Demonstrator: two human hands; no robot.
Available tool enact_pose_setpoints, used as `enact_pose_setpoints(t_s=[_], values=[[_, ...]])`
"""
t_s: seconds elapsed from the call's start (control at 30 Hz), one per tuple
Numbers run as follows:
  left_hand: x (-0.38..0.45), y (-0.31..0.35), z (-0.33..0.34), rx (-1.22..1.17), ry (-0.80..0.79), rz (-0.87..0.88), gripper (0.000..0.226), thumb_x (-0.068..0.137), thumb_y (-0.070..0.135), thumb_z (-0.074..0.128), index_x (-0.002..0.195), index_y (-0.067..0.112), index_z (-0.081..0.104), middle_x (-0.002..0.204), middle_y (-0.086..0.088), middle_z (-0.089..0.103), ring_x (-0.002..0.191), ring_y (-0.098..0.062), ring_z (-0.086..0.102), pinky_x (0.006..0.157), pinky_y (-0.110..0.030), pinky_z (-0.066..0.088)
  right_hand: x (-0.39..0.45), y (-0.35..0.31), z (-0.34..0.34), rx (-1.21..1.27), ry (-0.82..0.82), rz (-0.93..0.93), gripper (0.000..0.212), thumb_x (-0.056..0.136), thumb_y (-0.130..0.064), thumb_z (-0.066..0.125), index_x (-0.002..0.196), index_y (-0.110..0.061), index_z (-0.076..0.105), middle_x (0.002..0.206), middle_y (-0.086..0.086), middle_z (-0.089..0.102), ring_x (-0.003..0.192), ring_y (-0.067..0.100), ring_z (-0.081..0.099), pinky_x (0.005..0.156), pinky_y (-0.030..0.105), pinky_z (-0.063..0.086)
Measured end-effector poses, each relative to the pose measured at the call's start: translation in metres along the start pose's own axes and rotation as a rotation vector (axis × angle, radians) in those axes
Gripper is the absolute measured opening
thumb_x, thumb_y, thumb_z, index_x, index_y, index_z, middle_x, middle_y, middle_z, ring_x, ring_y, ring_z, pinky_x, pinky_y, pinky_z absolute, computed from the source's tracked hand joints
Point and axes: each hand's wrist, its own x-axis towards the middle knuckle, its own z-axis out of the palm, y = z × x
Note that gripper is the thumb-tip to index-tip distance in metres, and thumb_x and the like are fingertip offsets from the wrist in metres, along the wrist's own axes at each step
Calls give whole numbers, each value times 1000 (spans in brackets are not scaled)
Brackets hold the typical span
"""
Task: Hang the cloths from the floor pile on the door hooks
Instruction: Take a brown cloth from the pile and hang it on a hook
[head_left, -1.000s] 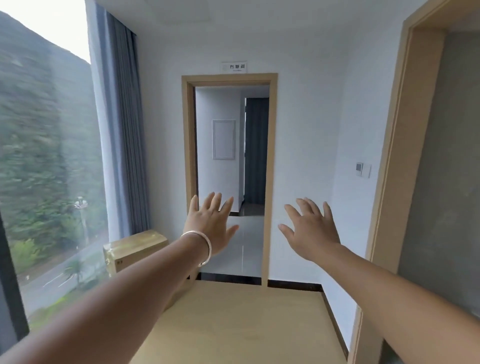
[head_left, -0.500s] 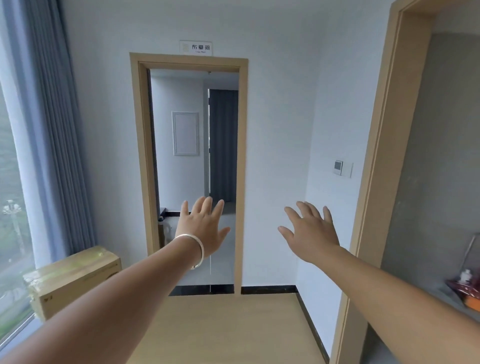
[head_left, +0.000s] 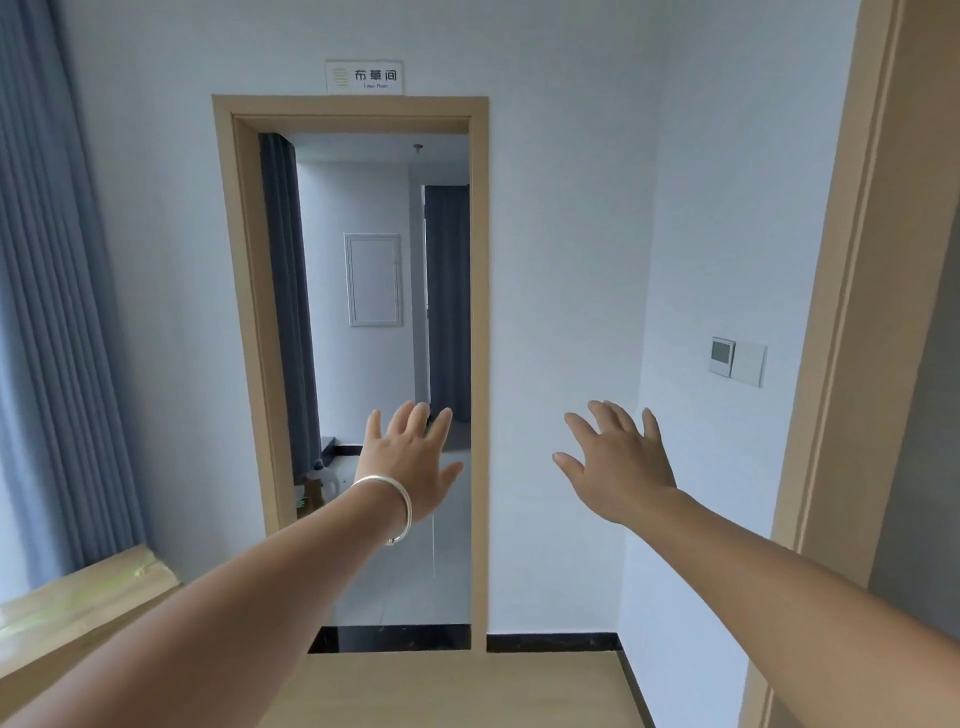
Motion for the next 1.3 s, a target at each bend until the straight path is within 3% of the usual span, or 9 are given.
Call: enact_pose_setpoints(t_s=[0.43,0.77,1.0,1.3], values=[[191,10,114,-22,9,34,69,95,58,26,151,24,6,155,-5,17,145,-23,9,116,-52,8,167,42,112,-14,-15,11,57,98,-56,24,147,-28,24,157,4,18,146,20,9,116,54,3],[363,-37,207,-62,95,34,68,94,59,28,150,25,9,153,-4,20,144,-24,10,115,-52,8,347,30,189,-53,19,18,56,98,-56,25,147,-29,25,157,4,20,146,21,10,116,53,4],[418,-102,276,-6,23,-42,68,95,59,24,151,25,5,156,-6,15,146,-25,5,115,-53,6,443,-23,254,12,1,-70,56,98,-55,25,147,-28,26,157,5,20,146,21,11,117,54,5],[440,-226,371,145,-102,-290,69,93,63,23,150,28,9,156,-3,19,145,-27,10,115,-55,8,579,-165,347,204,6,-342,56,97,-55,31,147,-28,28,156,4,22,145,20,13,116,53,5]])
